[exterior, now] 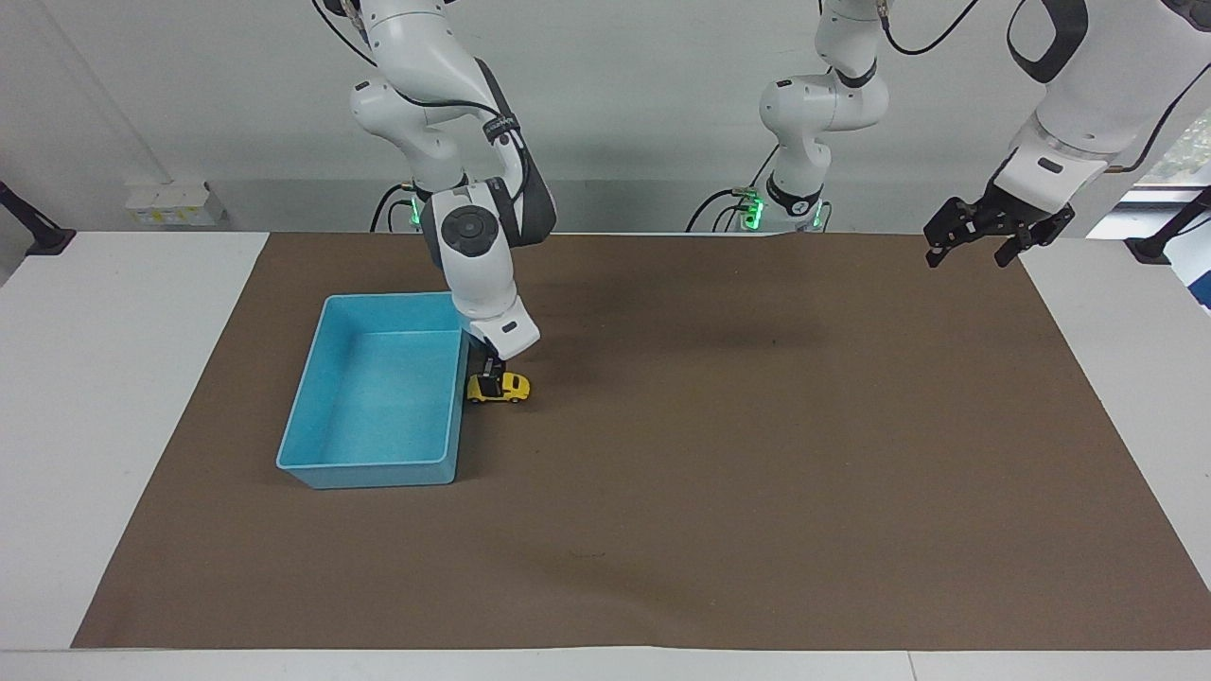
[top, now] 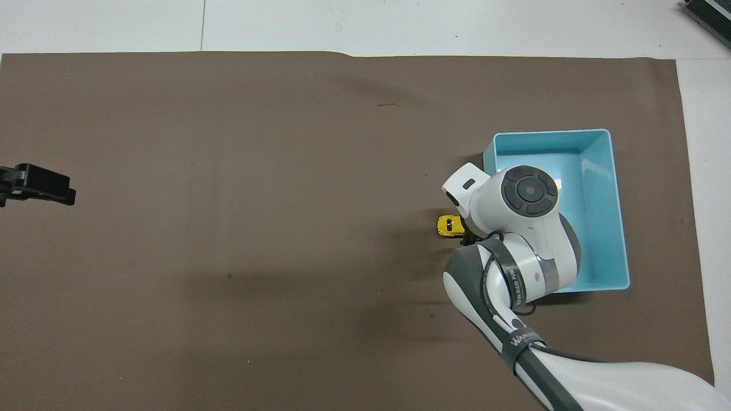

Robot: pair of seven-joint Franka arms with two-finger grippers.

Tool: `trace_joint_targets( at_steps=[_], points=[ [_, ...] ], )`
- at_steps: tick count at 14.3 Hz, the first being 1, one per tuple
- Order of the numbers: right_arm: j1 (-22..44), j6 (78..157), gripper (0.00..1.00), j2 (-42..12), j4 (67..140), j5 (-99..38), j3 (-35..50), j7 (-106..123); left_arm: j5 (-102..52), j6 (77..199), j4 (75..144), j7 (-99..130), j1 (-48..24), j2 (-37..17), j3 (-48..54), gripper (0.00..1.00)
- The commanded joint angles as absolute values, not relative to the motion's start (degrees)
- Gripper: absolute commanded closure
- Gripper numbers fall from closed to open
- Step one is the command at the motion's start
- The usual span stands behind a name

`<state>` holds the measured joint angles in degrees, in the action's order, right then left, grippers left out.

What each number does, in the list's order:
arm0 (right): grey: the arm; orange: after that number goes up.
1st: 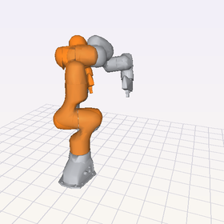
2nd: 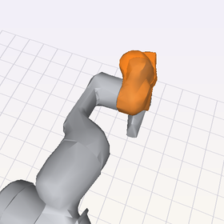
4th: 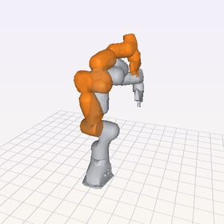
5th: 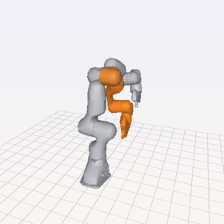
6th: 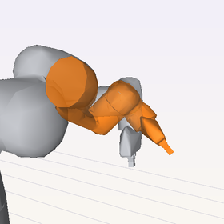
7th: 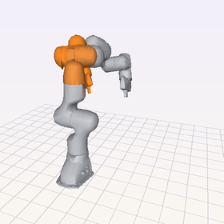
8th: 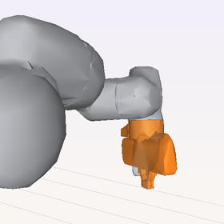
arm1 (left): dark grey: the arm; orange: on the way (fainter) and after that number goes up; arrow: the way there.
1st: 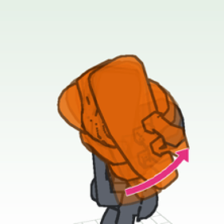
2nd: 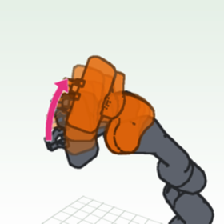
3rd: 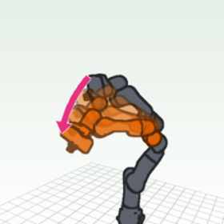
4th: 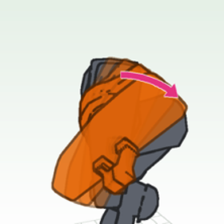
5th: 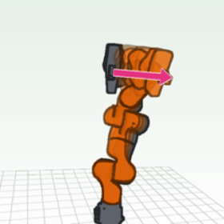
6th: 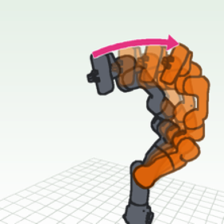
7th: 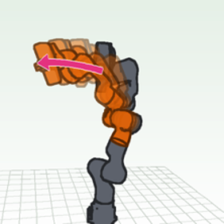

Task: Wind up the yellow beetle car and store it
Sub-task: 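Grasp the yellow car beside the bin with the right gripper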

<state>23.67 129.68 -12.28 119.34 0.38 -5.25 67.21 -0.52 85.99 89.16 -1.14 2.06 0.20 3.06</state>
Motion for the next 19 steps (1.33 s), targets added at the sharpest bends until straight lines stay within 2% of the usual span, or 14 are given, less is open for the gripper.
trace_joint_targets(
  at_steps=[1, 2, 5, 6, 10, 11, 16, 19],
  points=[
    [22.8, 130.7, 0.34, -12.4, 120.0, 1.2, -5.0, 68.8, -1.3, 84.7, 88.7, -1.1, 3.2, 0.6, 3.5, 0.00],
    [22.6, 131.5, 0.37, -12.7, 120.4, 1.2, -5.1, 68.8, -1.3, 84.7, 88.7, -1.1, 3.1, 0.6, 3.6, 0.00],
    [22.4, 133.1, 0.59, -13.4, 120.8, 1.2, -5.0, 69.1, -1.3, 84.7, 88.7, -1.1, 3.1, 0.6, 3.6, 0.00],
    [22.4, 133.1, 0.63, -13.4, 120.8, 1.2, -5.0, 69.1, -1.3, 84.7, 88.7, -1.1, 3.2, 0.6, 3.5, 0.00],
    [22.4, 133.1, 0.97, -13.5, 120.3, 1.2, -5.0, 69.5, -1.3, 84.7, 88.7, -1.1, 3.2, 0.6, 3.6, 0.00],
    [22.5, 132.9, 1.00, -13.7, 120.0, 1.2, -5.0, 70.0, -1.3, 84.7, 88.7, -1.1, 3.2, 0.6, 3.6, 0.00],
    [23.8, 130.5, 1.00, -14.2, 115.1, 0.8, -4.7, 69.2, -1.3, 84.7, 88.7, -1.1, 3.2, 0.6, 3.6, 0.00],
    [24.4, 122.3, 1.00, -13.1, 110.3, 0.5, -4.8, 69.2, -1.3, 84.7, 88.7, -1.1, 3.2, 0.6, 3.6, 0.00]
  ],
)
